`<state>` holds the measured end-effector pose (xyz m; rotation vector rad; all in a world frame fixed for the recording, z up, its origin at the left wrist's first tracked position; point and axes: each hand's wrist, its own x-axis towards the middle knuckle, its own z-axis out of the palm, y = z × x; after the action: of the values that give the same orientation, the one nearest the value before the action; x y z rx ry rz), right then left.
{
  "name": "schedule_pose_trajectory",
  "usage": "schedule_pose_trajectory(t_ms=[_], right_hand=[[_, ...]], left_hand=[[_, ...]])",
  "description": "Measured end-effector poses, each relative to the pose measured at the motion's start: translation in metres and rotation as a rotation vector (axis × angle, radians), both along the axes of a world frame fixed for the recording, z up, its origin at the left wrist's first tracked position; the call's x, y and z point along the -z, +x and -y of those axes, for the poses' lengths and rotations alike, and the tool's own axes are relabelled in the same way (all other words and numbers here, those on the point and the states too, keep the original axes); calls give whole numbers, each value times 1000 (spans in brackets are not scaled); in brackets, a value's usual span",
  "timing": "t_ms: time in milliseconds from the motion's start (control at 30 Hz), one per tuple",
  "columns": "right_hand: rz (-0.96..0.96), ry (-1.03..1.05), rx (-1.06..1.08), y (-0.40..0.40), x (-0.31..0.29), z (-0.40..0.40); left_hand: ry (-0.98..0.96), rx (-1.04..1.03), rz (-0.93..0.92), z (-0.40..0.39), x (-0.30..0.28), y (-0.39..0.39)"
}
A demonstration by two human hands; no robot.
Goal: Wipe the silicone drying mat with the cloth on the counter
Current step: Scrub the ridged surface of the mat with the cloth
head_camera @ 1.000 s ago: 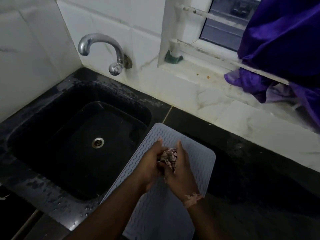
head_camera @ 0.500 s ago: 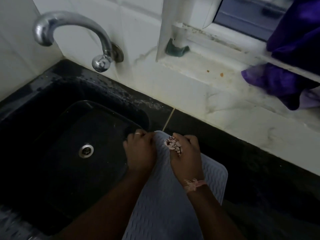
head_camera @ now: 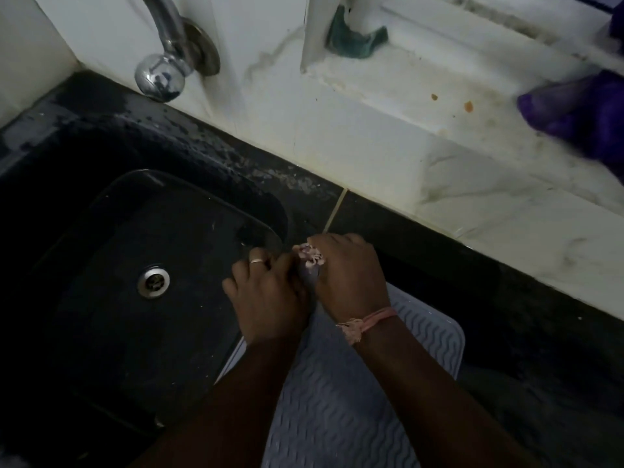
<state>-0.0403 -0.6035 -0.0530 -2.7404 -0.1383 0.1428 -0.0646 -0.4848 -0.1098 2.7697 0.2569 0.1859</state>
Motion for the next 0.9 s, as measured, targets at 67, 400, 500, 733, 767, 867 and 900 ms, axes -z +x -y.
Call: schedule_pose_trajectory(t_ms=[67,400,500,733,767,867,900], right_hand=[[-56,-74,3,-4,1,14],[-8,170,103,10,-7,-18],[-35,81,85,5,-5,-9],[-81,-33,274,-18,-8,25],[-35,41,267,-15,-9,18],[57,233,182,0,-13,-19],[35,232,166,3,-13,-27]], left_hand=[[1,-15,23,1,1,1],[-40,-12,11,0,-2,0],[-30,-22,30,1,0,1],[-32,5,41,1,4,1],[-26,10,39,1,3,2],[4,25,20,0,0,0],[6,28,18,0,0,0]])
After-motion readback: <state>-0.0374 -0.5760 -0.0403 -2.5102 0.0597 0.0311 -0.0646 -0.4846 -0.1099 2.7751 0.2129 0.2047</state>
